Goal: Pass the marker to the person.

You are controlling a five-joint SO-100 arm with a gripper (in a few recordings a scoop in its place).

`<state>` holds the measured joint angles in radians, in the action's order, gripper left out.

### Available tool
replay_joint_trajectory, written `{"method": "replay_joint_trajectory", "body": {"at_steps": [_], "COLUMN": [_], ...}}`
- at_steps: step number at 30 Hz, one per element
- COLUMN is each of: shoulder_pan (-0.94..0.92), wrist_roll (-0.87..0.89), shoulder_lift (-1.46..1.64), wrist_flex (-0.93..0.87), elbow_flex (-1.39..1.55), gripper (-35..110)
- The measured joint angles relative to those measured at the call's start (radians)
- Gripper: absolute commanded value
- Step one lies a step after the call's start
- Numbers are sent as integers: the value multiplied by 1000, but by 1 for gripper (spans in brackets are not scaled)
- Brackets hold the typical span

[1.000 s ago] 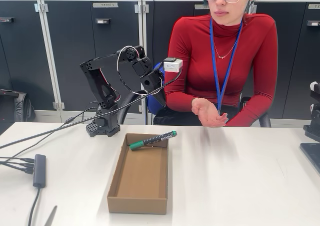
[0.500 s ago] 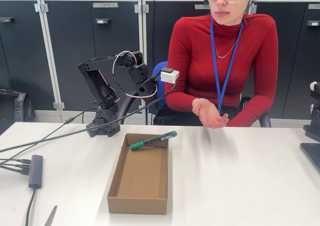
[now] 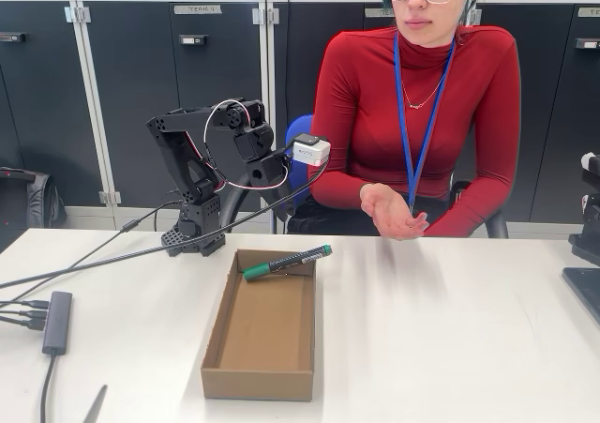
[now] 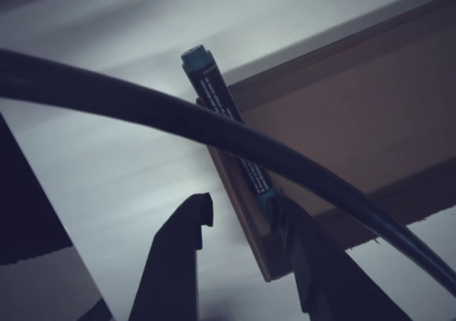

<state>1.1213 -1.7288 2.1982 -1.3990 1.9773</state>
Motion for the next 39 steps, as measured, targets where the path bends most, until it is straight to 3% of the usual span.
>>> {"method": "replay_joint_trajectory", "body": {"at_steps": [39], "shoulder_pan": [-173], "wrist_roll": [-61], "shoulder_lift": [-362], "wrist_flex": [225], "elbow_flex": [69], "gripper": [19]}}
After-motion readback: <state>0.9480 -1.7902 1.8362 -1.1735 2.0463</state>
